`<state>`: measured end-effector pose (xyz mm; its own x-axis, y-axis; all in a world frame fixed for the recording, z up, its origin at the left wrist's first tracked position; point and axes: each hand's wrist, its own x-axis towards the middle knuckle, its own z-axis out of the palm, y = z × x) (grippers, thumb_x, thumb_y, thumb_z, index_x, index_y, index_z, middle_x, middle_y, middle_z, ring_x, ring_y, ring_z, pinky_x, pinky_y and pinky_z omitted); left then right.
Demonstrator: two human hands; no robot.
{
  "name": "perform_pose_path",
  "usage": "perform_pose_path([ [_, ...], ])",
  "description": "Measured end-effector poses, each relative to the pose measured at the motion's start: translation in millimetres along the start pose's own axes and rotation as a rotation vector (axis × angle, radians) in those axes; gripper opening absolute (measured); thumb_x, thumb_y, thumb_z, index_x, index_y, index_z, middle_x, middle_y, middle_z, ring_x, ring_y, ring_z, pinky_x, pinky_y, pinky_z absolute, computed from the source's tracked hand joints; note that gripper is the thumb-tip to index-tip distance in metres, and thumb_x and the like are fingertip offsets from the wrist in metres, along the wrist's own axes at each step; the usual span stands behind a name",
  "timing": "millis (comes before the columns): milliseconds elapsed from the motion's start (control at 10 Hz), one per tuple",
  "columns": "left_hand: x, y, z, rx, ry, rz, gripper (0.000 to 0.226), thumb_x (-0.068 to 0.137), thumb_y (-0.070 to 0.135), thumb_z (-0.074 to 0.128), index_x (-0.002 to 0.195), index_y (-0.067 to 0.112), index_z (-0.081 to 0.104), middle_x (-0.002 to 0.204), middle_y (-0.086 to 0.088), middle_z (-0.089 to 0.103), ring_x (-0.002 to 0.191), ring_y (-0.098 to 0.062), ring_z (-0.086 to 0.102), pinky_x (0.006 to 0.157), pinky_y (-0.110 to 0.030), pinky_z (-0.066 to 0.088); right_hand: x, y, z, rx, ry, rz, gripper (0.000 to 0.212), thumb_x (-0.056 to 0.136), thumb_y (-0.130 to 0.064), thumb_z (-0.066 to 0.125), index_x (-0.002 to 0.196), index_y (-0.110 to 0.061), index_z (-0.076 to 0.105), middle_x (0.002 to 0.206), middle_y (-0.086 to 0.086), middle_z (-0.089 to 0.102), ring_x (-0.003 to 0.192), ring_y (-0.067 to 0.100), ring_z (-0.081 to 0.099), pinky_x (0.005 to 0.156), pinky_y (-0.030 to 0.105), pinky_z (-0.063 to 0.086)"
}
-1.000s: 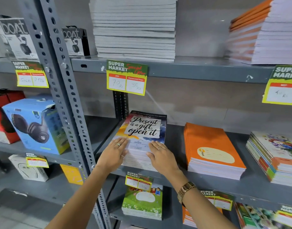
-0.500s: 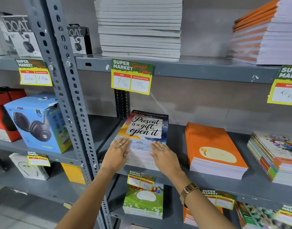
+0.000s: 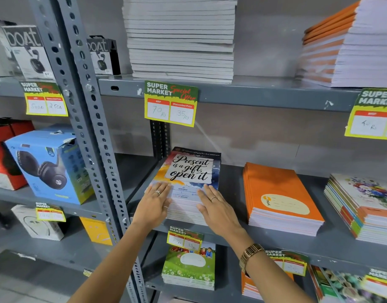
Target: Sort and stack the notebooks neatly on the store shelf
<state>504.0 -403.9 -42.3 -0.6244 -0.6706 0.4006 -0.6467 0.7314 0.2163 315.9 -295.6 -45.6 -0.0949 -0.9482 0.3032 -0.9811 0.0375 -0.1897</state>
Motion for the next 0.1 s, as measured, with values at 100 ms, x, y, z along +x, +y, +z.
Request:
perform_pose_path([
  [100, -2.7, 12.6, 2.5, -0.014, 0.027, -0.033, 0.048, 0.1, 0.022, 0.033, 0.146, 0.013, 0.024, 0.156, -0.008, 0.023, 0.146, -0.022, 0.014, 0.121, -0.037, 0.003, -12.0, 2.4, -5.1, -0.053, 0.017, -0.025, 0.058, 0.1, -0.037, 0.03, 0.149, -0.015, 0.008, 0.159, 0.007, 0.001, 0.147, 0.021, -0.003, 0.115, 0.032, -0.005],
])
